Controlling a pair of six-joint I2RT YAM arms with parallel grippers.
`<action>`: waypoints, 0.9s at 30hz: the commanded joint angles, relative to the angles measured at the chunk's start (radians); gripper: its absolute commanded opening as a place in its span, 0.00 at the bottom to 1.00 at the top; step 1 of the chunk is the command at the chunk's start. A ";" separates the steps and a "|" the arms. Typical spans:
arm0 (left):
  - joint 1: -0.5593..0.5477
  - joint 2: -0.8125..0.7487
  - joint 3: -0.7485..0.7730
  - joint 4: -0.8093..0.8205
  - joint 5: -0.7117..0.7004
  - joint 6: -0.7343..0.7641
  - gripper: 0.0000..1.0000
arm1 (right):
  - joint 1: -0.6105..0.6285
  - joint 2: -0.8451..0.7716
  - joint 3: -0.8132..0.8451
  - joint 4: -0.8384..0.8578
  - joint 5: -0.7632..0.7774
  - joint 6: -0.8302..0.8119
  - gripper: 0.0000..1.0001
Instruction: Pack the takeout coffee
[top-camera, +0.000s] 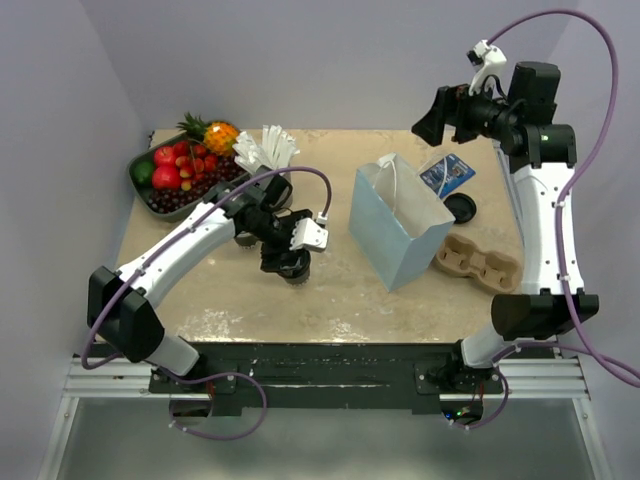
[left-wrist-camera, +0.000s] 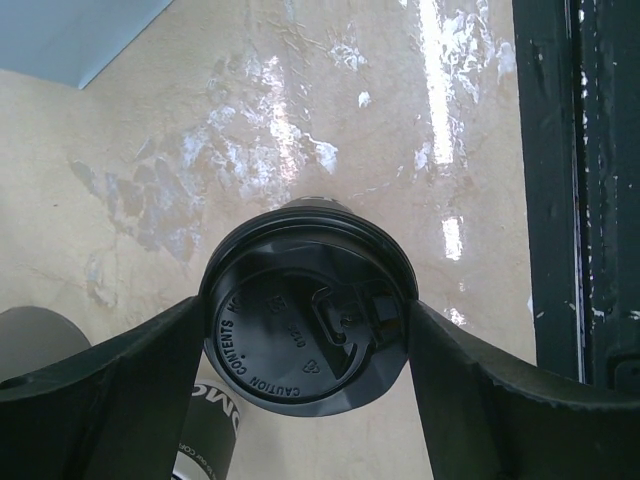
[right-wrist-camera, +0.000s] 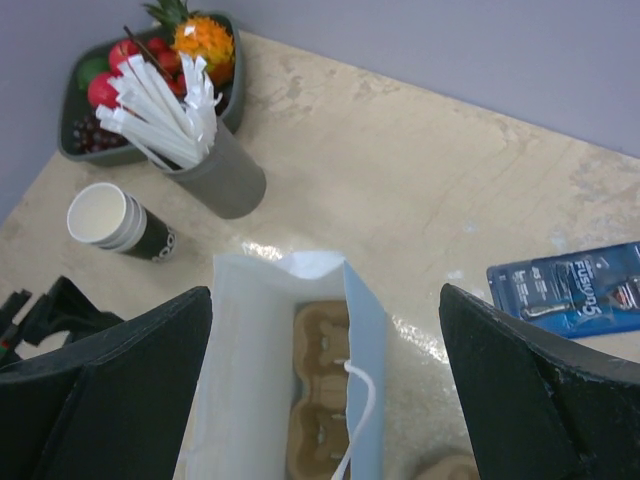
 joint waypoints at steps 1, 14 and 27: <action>0.009 -0.066 -0.020 0.101 0.018 -0.114 0.47 | 0.004 -0.055 0.019 -0.141 0.007 -0.131 0.99; 0.031 -0.237 -0.059 0.263 -0.048 -0.290 0.00 | 0.004 -0.069 -0.009 -0.416 0.107 -0.267 0.77; 0.038 -0.331 0.138 0.276 -0.238 -0.390 0.00 | 0.214 -0.054 0.071 -0.470 0.041 -0.467 0.00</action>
